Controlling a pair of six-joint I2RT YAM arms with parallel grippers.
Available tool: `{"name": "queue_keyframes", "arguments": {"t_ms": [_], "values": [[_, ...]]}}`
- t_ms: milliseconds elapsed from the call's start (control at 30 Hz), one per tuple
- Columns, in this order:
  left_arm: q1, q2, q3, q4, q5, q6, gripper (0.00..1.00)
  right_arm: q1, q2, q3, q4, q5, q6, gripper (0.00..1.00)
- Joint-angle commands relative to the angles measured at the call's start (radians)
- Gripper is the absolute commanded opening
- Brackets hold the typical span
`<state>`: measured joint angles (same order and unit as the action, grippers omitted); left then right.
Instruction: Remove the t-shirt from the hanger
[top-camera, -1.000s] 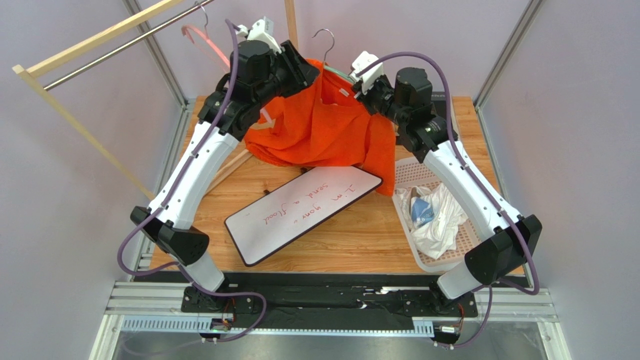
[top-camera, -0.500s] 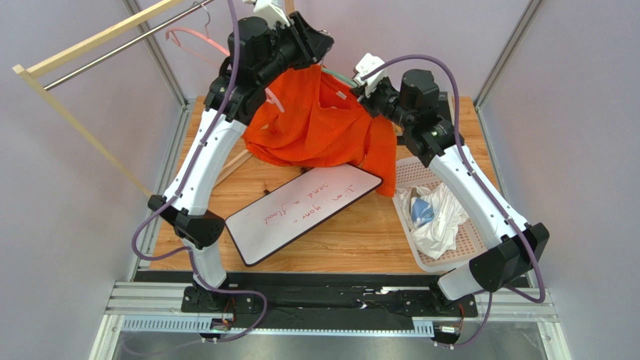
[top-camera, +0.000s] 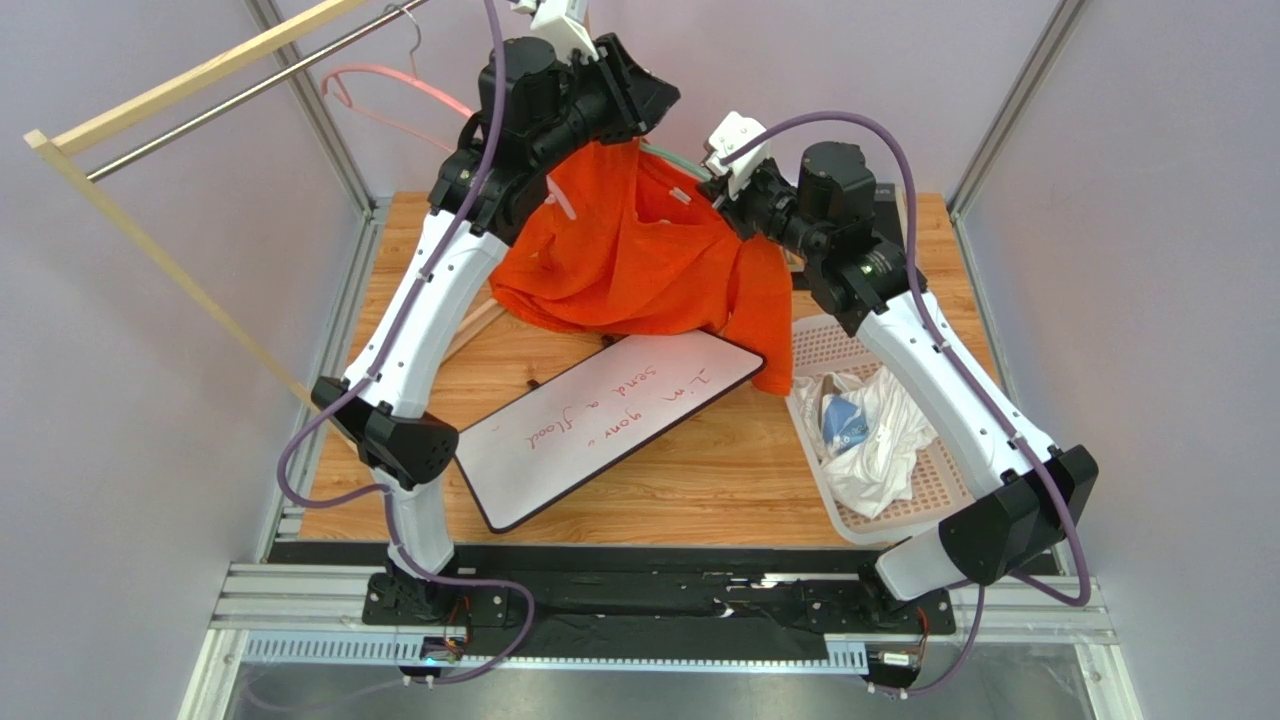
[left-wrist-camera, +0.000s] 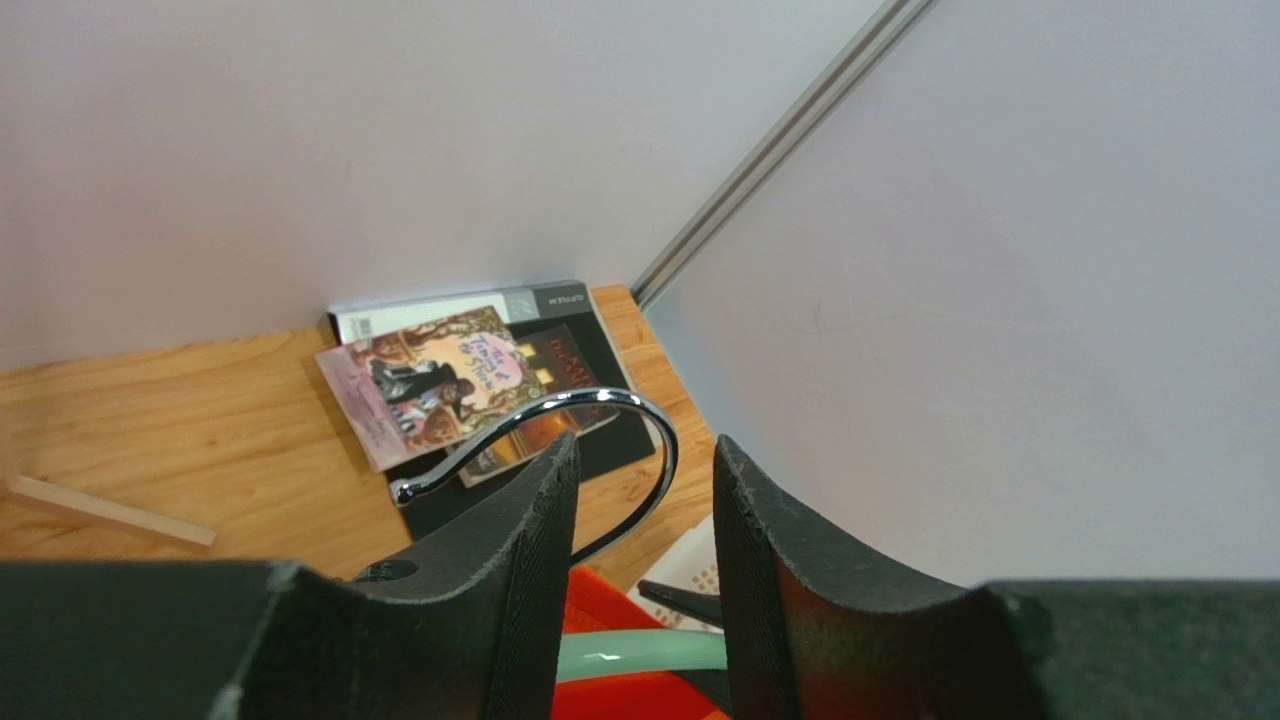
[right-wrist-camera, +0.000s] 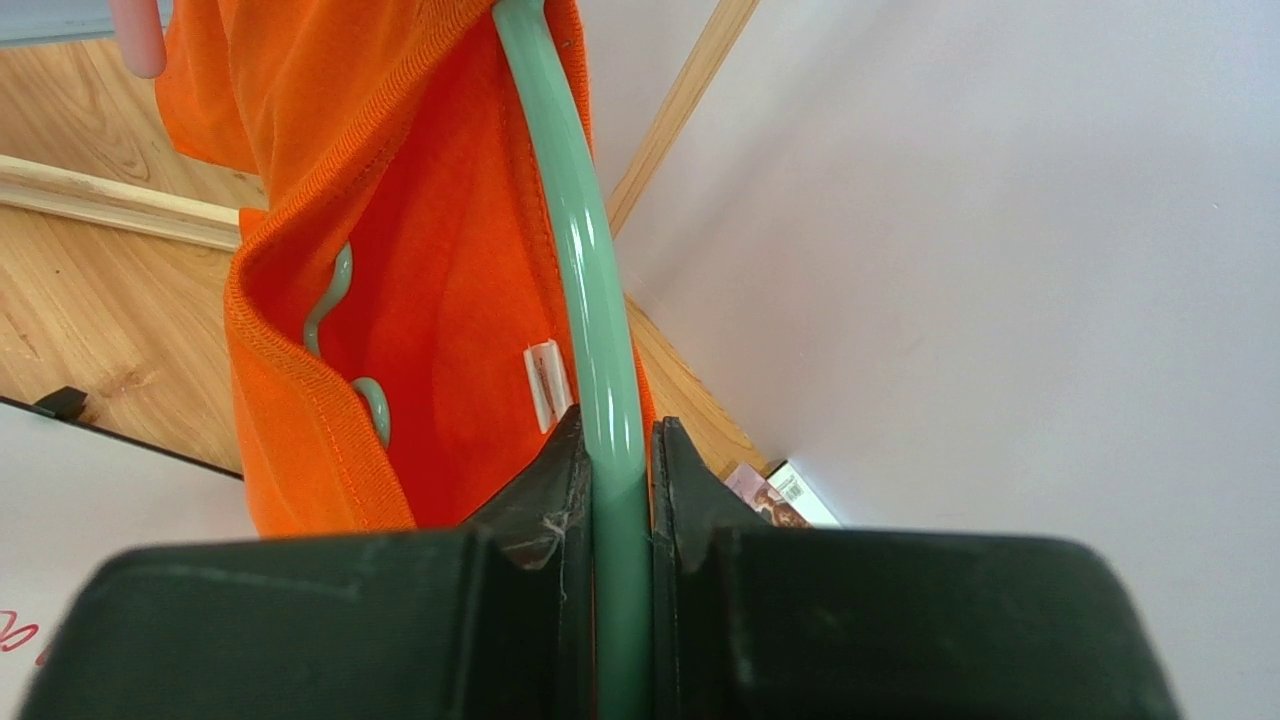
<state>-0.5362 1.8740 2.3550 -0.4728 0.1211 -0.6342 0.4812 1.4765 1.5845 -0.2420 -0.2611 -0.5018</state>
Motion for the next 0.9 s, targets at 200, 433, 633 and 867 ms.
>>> {"name": "queue_keyframes", "arguments": {"t_ms": [200, 433, 633, 867], "values": [[-0.001, 0.013, 0.029, 0.059, -0.02, -0.05, 0.0, 0.034, -0.062, 0.011, 0.121, 0.052, 0.011, 0.02], [0.001, -0.006, 0.035, 0.12, -0.095, -0.099, 0.0, 0.034, -0.143, -0.06, 0.135, 0.253, 0.175, 0.66], [0.019, 0.002, 0.082, 0.134, -0.077, -0.113, 0.0, 0.016, -0.228, -0.129, 0.023, 0.344, 0.267, 1.0], [0.039, -0.019, 0.081, 0.143, -0.081, -0.117, 0.0, -0.067, -0.381, -0.296, -0.04, 0.095, 0.367, 1.0]]}}
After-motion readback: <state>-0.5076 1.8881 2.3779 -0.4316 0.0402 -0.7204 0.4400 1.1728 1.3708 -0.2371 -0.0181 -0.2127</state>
